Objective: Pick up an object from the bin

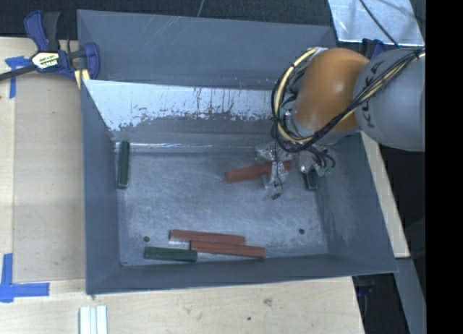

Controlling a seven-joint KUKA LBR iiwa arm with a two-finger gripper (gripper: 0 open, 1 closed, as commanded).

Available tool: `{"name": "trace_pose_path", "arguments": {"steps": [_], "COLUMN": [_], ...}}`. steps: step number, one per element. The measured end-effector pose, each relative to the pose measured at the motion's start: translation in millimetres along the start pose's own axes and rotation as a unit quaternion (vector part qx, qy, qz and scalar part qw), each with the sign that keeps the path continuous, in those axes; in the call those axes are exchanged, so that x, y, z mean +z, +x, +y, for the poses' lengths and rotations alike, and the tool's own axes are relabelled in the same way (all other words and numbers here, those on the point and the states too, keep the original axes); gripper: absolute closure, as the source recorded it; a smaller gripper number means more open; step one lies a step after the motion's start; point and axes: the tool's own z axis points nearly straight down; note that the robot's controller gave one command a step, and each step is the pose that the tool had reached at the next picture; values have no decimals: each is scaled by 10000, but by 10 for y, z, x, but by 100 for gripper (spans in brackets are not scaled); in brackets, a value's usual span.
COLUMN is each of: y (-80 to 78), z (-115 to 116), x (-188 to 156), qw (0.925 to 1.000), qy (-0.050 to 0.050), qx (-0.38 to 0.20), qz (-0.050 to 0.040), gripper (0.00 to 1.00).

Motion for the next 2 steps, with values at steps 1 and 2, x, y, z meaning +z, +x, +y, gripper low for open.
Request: {"name": "trace_pose_path", "arguments": {"steps": [1,2], "y": [0,-97], "z": [0,367], "x": [0,-1628], "qw": [10000,9998], "qy": [1,1], "qx": [-3,182], "qz": [-1,8], "gripper": [100,100]}}
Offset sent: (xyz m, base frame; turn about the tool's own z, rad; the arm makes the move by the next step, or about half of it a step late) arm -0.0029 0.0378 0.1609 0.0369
